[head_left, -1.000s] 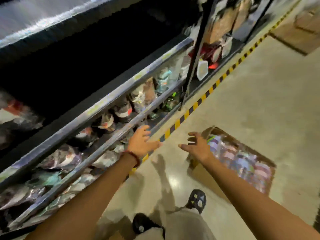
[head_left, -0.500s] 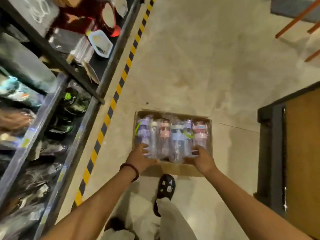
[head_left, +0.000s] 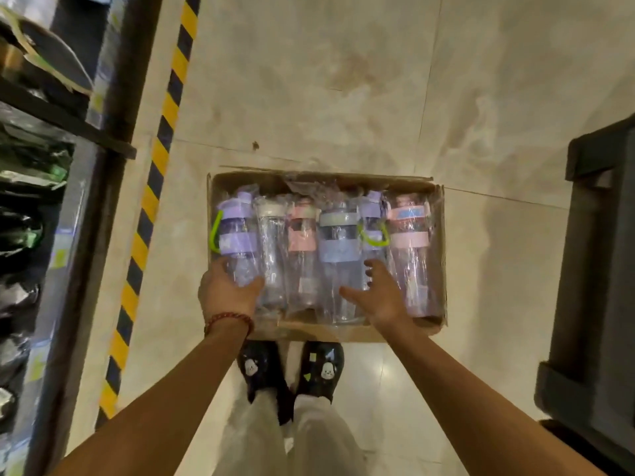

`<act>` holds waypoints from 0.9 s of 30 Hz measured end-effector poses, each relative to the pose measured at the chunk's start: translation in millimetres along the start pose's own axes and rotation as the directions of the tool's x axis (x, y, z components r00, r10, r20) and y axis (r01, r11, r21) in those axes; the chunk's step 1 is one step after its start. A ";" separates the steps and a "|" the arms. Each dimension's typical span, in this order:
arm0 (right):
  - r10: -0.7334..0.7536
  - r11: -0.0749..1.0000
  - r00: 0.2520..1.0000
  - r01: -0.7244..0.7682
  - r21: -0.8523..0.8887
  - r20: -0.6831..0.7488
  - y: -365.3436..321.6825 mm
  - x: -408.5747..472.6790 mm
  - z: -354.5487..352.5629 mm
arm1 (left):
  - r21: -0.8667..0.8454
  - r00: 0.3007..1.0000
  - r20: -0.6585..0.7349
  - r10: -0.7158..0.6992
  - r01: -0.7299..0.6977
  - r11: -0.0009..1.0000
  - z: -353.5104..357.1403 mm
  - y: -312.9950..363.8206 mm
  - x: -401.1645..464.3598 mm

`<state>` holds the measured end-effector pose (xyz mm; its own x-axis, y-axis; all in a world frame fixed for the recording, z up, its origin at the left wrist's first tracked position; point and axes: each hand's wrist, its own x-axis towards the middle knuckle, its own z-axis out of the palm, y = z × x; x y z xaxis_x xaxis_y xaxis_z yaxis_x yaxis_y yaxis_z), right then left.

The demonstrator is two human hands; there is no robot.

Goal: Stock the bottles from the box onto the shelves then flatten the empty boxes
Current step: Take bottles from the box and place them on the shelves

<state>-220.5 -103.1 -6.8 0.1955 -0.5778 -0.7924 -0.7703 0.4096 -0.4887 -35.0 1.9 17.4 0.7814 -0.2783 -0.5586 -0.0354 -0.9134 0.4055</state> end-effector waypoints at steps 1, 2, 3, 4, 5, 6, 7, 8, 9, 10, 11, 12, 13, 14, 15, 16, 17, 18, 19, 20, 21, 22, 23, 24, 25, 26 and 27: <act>-0.013 1.000 1.000 0.013 -0.013 -0.005 2.0 11.2 7.8 | 0.056 0.999 -0.040 -0.004 0.006 0.998 3.7 -6.4 10.9; -0.022 0.999 1.000 0.022 -0.029 -0.016 4.0 21.7 16.2 | 0.098 0.998 -0.045 -0.033 0.038 0.994 7.5 -12.9 21.8; -0.024 0.999 0.999 0.022 -0.043 -0.036 5.8 30.9 24.1 | 0.105 0.996 -0.022 -0.091 0.093 0.990 10.9 -19.7 32.3; -0.015 0.998 0.998 0.012 -0.055 -0.060 6.8 38.4 31.4 | 0.069 0.988 0.019 -0.151 0.149 0.986 14.3 -25.7 41.2; -0.007 0.998 0.996 0.001 -0.067 -0.089 6.8 43.4 36.8 | 0.035 0.980 0.062 -0.189 0.187 0.982 17.0 -30.0 47.3; 0.005 0.996 0.993 -0.015 -0.084 -0.120 6.4 47.8 42.0 | 0.018 0.975 0.094 -0.203 0.203 0.979 20.0 -34.9 52.8; 0.015 0.994 0.988 -0.031 -0.105 -0.155 6.2 52.0 47.1 | 0.032 0.972 0.110 -0.207 0.204 0.978 22.4 -38.2 56.2; 0.015 0.991 0.980 -0.042 -0.130 -0.200 5.0 54.9 50.5 | 0.045 0.972 0.114 -0.208 0.204 0.978 24.8 -41.0 60.2; 0.011 0.987 0.969 -0.050 -0.152 -0.247 3.5 57.8 53.0 | 0.062 0.972 0.109 -0.209 0.203 0.977 27.2 -42.1 64.9; 0.009 0.983 0.957 -0.061 -0.172 -0.289 0.9 59.8 54.6 | 0.069 0.968 0.115 -0.223 0.217 0.974 29.8 -42.6 69.1; 0.005 0.980 0.948 -0.069 -0.189 -0.318 -1.1 61.3 55.8 | 0.066 0.959 0.132 -0.251 0.244 0.967 31.0 -38.9 70.0; -0.004 0.978 0.941 -0.067 -0.199 -0.337 -2.6 63.0 57.2 | 0.050 0.947 0.153 -0.283 0.279 0.959 33.4 -37.0 70.9; -0.015 0.978 0.936 -0.059 -0.198 -0.351 -3.0 63.5 58.8 | 0.047 0.938 0.158 -0.310 0.306 0.951 36.5 -36.4 71.3; -0.019 0.981 0.935 -0.051 -0.187 -0.355 -1.9 63.7 61.4 | 0.060 0.935 0.153 -0.319 0.314 0.948 39.9 -37.4 71.6; -0.022 0.984 0.934 -0.043 -0.175 -0.355 -1.6 62.3 63.2 | 0.071 0.938 0.136 -0.318 0.311 0.948 42.7 -36.2 69.5; -0.023 0.987 0.936 -0.036 -0.159 -0.351 -0.3 61.2 65.6 | 0.064 0.940 0.122 -0.320 0.315 0.947 44.7 -33.2 66.6; -0.028 0.990 0.938 -0.023 -0.141 -0.346 -0.1 60.2 66.5 | 0.043 0.932 0.124 -0.339 0.337 0.941 44.4 -25.8 61.2; -0.036 0.993 0.940 -0.006 -0.119 -0.341 -0.3 60.2 66.6 | 0.013 0.921 0.141 -0.362 0.364 0.931 45.9 -20.8 57.9; -0.036 0.996 0.944 0.005 -0.094 -0.328 -0.6 61.1 65.5 | -0.010 0.906 0.163 -0.390 0.397 0.918 48.9 -16.4 55.8; -0.031 0.997 0.949 0.007 -0.078 -0.314 -1.5 62.3 63.3 | -0.037 0.891 0.188 -0.414 0.427 0.903 49.9 -12.4 53.6; -0.015 0.997 0.956 -0.007 -0.074 -0.293 -2.1 63.0 60.8 | -0.068 0.880 0.208 -0.427 0.448 0.891 49.6 -10.5 52.5; 0.004 0.997 0.963 -0.023 -0.070 -0.268 -2.9 62.5 58.8 | -0.105 0.876 0.225 -0.427 0.458 0.883 47.4 -10.2 52.8; 0.016 0.998 0.969 -0.032 -0.062 -0.245 -3.6 59.9 57.2 | -0.133 0.870 0.242 -0.429 0.468 0.873 43.8 -10.2 52.3; 0.017 0.998 0.975 -0.029 -0.049 -0.222 -3.5 56.4 56.6 | -0.161 0.868 0.264 -0.422 0.471 0.867 38.5 -10.0 51.1; 0.008 0.999 0.979 -0.017 -0.041 -0.202 -2.9 51.8 56.1 | -0.199 0.873 0.278 -0.401 0.461 0.865 33.6 -12.2 50.0; -0.005 0.999 0.983 -0.002 -0.038 -0.183 -0.8 47.4 55.9 | -0.237 0.883 0.285 -0.372 0.441 0.866 28.5 -17.0 49.0; -0.019 1.000 0.986 0.015 -0.024 -0.168 -2.0 39.7 55.3 | -0.266 0.892 0.286 -0.349 0.424 0.866 21.4 -19.6 45.6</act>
<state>-177.6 -87.8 -57.5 0.1056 -0.6957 -0.7106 -0.7815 0.3838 -0.4919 -12.0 0.7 -31.5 0.5312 -0.0149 -0.8471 0.4664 -0.8295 0.3071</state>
